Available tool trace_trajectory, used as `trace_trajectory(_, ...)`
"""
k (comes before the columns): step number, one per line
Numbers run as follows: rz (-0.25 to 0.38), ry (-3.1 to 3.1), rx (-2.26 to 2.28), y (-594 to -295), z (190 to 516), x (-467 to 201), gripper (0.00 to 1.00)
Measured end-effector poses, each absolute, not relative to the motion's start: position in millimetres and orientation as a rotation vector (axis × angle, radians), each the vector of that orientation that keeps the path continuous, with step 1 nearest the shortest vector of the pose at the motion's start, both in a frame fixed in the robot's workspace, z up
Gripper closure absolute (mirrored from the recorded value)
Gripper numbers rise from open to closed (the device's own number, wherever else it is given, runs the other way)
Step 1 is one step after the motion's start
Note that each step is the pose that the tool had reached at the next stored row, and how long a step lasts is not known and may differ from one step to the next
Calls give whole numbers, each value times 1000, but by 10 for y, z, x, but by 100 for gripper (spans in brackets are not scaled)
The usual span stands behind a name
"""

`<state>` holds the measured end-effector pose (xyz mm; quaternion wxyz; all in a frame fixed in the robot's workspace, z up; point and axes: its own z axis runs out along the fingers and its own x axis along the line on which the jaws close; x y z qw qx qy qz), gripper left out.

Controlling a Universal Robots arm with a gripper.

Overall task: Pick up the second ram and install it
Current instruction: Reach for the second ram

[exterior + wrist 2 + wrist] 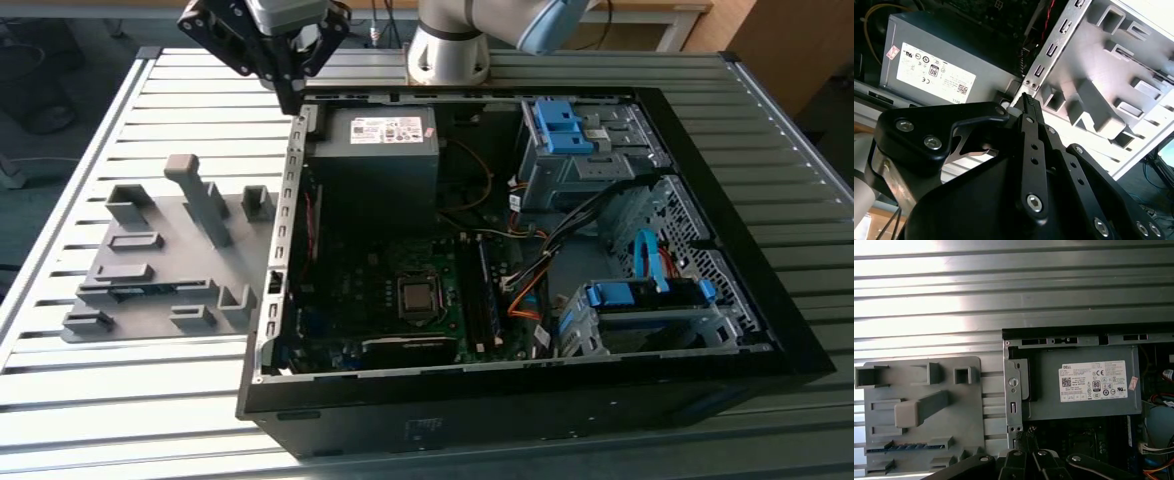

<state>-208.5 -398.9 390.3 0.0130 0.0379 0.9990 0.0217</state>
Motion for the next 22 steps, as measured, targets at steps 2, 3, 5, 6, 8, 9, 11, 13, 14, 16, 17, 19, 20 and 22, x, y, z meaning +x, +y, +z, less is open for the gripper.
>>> trace_trajectory(2,68,3113,118,-3990,3902,-2096,89)
trace_trajectory(3,68,3113,118,-3989,3902,-2101,89)
trace_trajectory(5,68,3113,118,-3989,3901,-2112,89)
trace_trajectory(6,68,3113,118,-3989,3901,-2117,89)
trace_trajectory(8,68,3113,118,-3989,3900,-2125,89)
trace_trajectory(9,68,3113,118,-3989,3900,-2128,89)
trace_trajectory(11,68,3113,118,-3990,3900,-2133,89)
trace_trajectory(13,68,3113,118,-3989,3899,-2139,89)
trace_trajectory(14,68,3112,118,-3989,3898,-2143,89)
trace_trajectory(16,68,3113,118,-3989,3897,-2149,89)
trace_trajectory(17,68,3113,118,-3989,3897,-2149,89)
trace_trajectory(19,68,3113,118,-3989,3898,-2150,89)
trace_trajectory(20,68,3113,118,-3989,3897,-2151,89)
trace_trajectory(22,68,3113,118,-3989,3896,-2153,89)
